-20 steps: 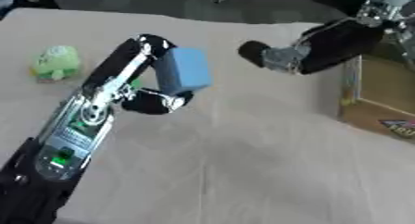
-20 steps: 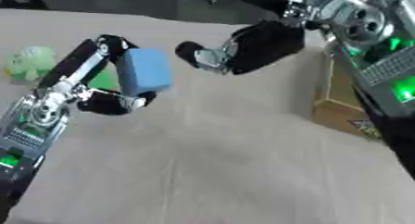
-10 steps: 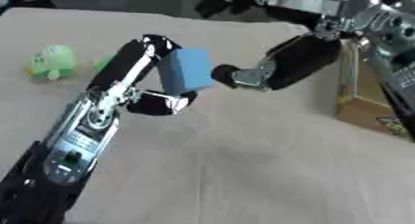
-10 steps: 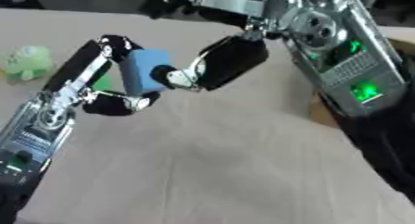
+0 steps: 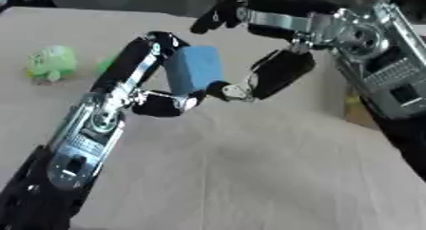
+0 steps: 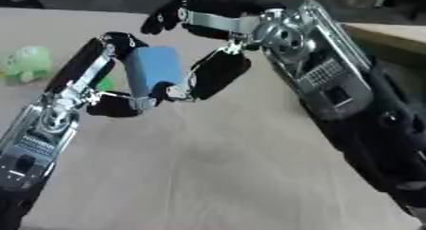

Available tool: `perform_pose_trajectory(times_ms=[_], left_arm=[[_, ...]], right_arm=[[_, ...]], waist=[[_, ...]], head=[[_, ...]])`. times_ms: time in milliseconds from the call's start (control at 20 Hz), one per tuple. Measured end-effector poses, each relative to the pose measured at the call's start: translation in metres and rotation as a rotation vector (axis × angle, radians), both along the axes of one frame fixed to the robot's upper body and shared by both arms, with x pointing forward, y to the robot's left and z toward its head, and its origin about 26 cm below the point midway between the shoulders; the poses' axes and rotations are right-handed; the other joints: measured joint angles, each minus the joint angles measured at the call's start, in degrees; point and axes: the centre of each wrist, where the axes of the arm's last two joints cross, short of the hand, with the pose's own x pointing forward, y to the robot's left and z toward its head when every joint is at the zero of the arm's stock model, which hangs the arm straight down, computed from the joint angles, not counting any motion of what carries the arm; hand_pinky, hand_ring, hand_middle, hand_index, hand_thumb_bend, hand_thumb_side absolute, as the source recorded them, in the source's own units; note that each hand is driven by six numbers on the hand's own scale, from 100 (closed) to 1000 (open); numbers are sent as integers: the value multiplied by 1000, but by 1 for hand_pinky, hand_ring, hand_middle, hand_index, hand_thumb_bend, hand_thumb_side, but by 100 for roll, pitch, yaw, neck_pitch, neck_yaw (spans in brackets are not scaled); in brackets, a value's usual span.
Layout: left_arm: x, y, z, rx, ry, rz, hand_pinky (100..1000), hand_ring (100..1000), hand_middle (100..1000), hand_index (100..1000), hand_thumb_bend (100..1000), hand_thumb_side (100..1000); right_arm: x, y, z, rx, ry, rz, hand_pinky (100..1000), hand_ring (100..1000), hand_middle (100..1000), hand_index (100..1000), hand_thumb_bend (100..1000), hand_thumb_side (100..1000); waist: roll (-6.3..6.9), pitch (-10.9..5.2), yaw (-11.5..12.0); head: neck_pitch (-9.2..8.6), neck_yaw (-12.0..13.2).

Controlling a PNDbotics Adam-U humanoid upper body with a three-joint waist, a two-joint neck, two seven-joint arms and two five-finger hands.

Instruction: Pick up the objects with one hand, pass them to the other hand, and then place them into the box on the other side of the table.

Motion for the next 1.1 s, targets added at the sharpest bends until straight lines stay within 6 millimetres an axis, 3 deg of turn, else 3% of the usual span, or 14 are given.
perform_pose_trajectory(times_ms=[250, 800, 1100], left_arm=[[-1, 1, 0, -27, 14, -30, 597, 587, 508, 481, 100, 100], [-4, -1, 3, -75, 35, -87, 586, 581, 505, 484, 100, 100], [-4, -2, 3, -89, 40, -94, 585, 581, 504, 491, 100, 100]], right_arm=[[3, 1, -2, -27, -40, -1, 910, 918, 845, 892, 455, 348], [6, 5, -8, -42, -68, -7, 903, 905, 822, 868, 431, 346], [8, 6, -9, -30, -65, -22, 893, 885, 746, 811, 390, 331]], waist=[[5, 0, 13], [5, 0, 43], [10, 0, 49]], head=[[8, -1], [11, -2], [52, -3]])
